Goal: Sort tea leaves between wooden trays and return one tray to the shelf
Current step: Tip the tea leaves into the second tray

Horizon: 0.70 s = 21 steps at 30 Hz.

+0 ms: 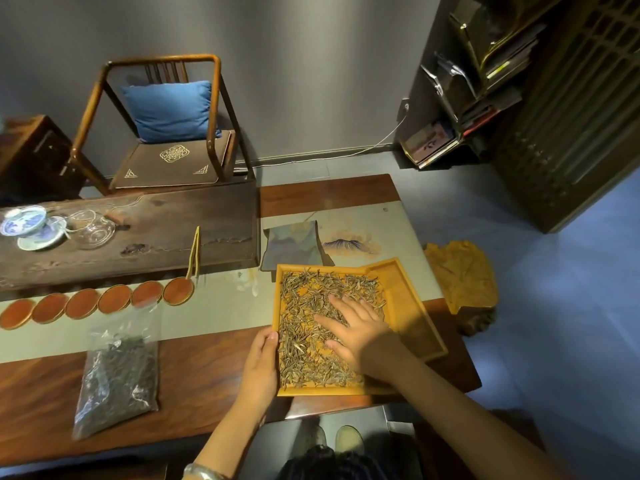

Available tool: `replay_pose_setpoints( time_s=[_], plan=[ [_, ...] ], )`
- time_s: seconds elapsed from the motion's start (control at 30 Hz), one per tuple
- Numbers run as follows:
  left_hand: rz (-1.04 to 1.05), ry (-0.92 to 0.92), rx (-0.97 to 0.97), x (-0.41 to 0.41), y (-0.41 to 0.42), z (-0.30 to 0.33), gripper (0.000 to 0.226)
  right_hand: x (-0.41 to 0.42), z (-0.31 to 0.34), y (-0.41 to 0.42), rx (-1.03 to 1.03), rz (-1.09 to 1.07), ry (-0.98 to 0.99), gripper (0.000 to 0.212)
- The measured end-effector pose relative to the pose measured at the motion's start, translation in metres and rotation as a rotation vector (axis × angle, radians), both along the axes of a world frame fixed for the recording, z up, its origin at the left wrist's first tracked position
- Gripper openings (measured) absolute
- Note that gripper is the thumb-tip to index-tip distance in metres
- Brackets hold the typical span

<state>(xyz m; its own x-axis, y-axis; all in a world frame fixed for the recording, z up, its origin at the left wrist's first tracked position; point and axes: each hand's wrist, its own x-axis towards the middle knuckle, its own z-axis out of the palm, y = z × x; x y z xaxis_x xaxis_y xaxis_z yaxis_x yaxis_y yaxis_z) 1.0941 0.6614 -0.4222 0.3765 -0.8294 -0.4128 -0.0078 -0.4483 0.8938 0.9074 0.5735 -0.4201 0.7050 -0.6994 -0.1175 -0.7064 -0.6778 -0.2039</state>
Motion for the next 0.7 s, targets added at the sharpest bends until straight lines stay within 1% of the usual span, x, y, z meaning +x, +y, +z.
replay_pose_setpoints(
  time_s=[0.1, 0.2, 0.3, 0.4, 0.53, 0.7],
  plan=[
    [0.003, -0.008, 0.011, 0.002, 0.002, 0.0, 0.024, 0.0, 0.001, -0.001, -0.019, 0.016, -0.028, 0.051],
    [0.009, -0.007, 0.012, 0.004, 0.002, 0.0, 0.023, 0.003, 0.003, -0.002, -0.098, 0.02, -0.068, 0.048],
    [0.011, -0.005, 0.01, 0.005, 0.003, 0.001, 0.023, 0.003, 0.002, -0.005, -0.131, 0.001, -0.107, 0.05],
    [0.0, -0.031, 0.02, 0.009, 0.003, 0.0, 0.023, -0.001, -0.001, -0.01, -0.127, -0.002, -0.086, 0.051],
    [0.006, -0.011, 0.049, 0.014, 0.004, -0.005, 0.024, -0.008, -0.002, -0.017, -0.131, -0.005, -0.07, 0.052],
    [0.003, -0.026, 0.063, 0.02, 0.007, -0.01, 0.025, -0.018, -0.008, -0.028, -0.179, 0.005, -0.043, 0.049]
  ],
)
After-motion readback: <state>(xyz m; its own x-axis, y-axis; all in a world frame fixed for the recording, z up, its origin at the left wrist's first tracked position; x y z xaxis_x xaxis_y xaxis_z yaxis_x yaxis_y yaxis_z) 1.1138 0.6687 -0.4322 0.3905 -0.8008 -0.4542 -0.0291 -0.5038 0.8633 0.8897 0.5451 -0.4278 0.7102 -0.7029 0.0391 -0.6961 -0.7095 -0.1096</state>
